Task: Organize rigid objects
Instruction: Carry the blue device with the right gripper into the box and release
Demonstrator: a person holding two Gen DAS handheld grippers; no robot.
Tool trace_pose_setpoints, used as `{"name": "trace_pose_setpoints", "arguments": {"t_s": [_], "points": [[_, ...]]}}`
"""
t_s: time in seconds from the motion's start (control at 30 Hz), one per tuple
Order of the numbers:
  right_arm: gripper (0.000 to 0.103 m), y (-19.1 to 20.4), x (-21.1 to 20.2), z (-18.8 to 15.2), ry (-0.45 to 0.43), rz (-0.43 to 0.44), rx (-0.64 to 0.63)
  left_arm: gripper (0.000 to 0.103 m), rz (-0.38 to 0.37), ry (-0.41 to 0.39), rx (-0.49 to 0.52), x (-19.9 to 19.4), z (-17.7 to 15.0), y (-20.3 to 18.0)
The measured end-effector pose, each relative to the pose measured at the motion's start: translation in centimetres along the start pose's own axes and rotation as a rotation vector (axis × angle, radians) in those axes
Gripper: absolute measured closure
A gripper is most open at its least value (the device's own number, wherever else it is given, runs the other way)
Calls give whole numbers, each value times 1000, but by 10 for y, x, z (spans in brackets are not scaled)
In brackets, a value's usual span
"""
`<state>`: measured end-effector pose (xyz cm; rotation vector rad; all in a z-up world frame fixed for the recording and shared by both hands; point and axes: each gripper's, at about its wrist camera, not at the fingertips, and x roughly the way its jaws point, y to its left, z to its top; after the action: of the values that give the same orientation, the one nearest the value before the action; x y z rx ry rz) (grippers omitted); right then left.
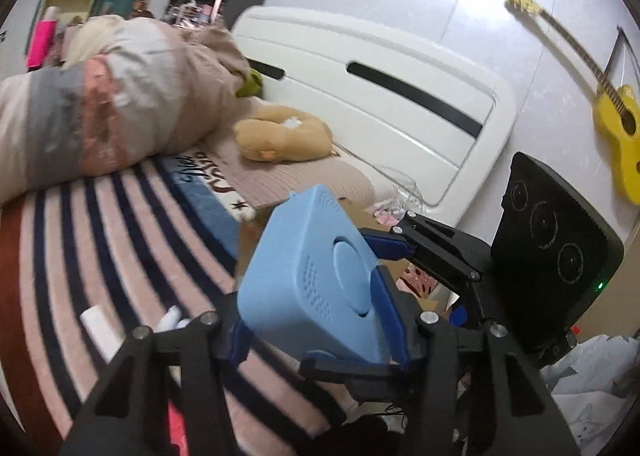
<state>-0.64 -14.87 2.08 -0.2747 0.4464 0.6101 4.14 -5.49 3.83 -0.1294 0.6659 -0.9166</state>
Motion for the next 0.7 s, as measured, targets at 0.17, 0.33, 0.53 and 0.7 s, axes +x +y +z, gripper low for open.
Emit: {"name": "trace_pose_setpoints", "arguments": {"t_s": [0.17,0.33,0.53,0.7], "points": [[24,-56,-14,-26,48,-14,148,53,-3,125,55,69,20,-31],[24,-106,-18,-51,167,-63,251,52,-4,280,80,132,29,-47],[18,-130,-11,-66,287,-149,295,18,94,228,94,127,33,-31],[7,-115,-14,-57,245,-185,231,11,275,123,87,64,32,-7]]}}
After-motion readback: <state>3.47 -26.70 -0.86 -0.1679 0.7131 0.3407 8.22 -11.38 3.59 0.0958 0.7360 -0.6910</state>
